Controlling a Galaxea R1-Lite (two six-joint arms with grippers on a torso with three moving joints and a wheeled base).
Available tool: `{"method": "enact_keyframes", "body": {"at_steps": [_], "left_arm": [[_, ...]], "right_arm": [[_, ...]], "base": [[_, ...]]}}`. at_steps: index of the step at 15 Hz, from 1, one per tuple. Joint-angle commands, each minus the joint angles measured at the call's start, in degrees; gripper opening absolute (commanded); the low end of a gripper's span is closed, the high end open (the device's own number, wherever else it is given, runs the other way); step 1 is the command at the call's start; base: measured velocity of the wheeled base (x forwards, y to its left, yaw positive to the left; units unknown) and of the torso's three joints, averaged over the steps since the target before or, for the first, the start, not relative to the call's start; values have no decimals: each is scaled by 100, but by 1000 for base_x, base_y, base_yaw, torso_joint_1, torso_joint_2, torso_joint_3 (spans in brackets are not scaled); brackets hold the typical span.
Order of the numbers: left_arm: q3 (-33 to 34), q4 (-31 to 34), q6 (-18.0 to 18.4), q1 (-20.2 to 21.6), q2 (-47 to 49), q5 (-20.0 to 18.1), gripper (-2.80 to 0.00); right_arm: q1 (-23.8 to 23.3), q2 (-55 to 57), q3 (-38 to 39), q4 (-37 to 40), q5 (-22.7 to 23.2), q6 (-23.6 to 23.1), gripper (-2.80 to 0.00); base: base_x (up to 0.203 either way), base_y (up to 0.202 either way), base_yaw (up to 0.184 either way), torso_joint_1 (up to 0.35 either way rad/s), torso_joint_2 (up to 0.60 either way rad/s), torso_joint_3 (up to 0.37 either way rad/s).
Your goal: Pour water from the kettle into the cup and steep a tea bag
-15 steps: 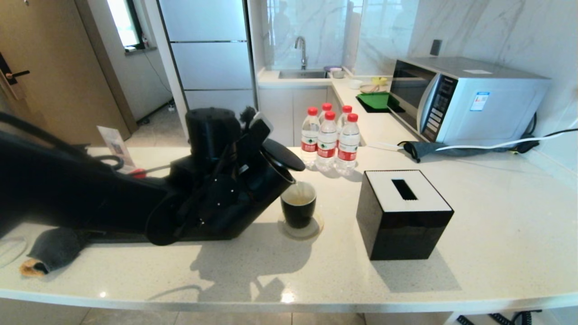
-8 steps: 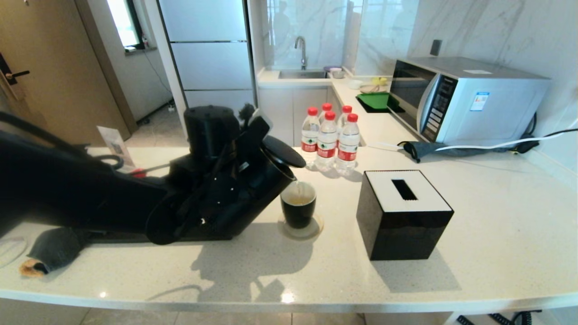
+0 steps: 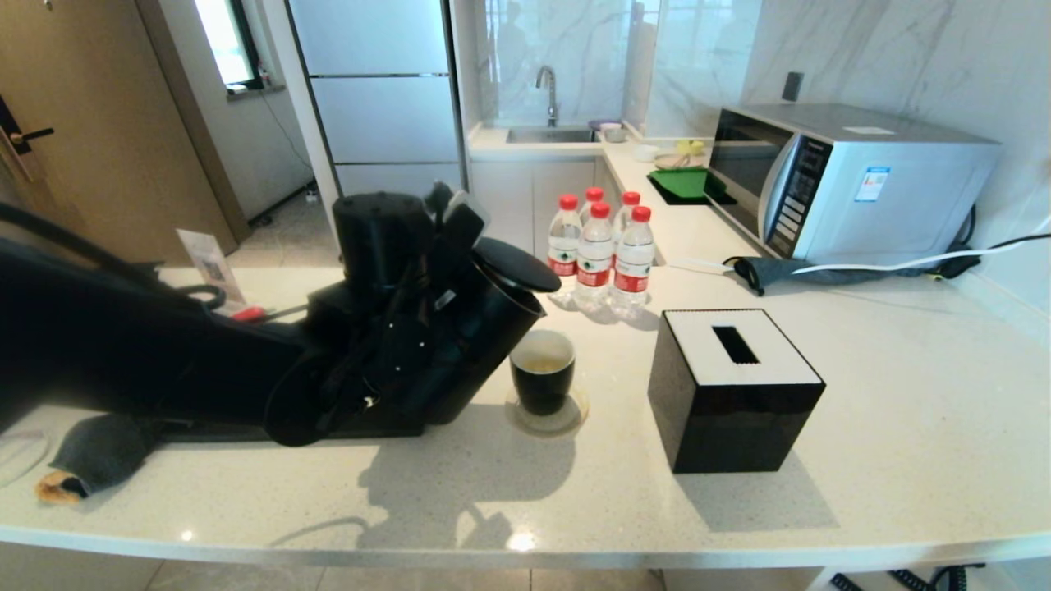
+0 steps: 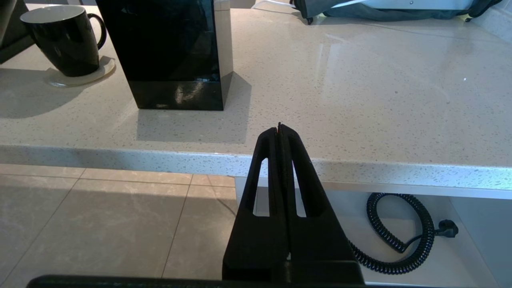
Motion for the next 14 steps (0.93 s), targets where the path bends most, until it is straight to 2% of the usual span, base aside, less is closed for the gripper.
{"method": "enact_keyframes", "body": {"at_steps": [1, 7, 11, 14], "left_arm": [[46, -34, -18, -6, -30, 26, -280], [104, -4, -117, 28, -314, 26, -280], [346, 18, -718, 36, -665, 30, -280], [384, 25, -987, 193, -992, -3, -280]], "right_arm": [[2, 7, 0, -2, 0, -4, -280], [2, 7, 0, 4, 3, -3, -280], [2, 7, 0, -5, 2, 5, -280], [2, 7, 0, 4, 9, -3, -280]], "base": [[0, 0, 0, 0, 0, 0], [0, 0, 0, 0, 0, 0], [0, 0, 0, 0, 0, 0], [0, 0, 0, 0, 0, 0]]}}
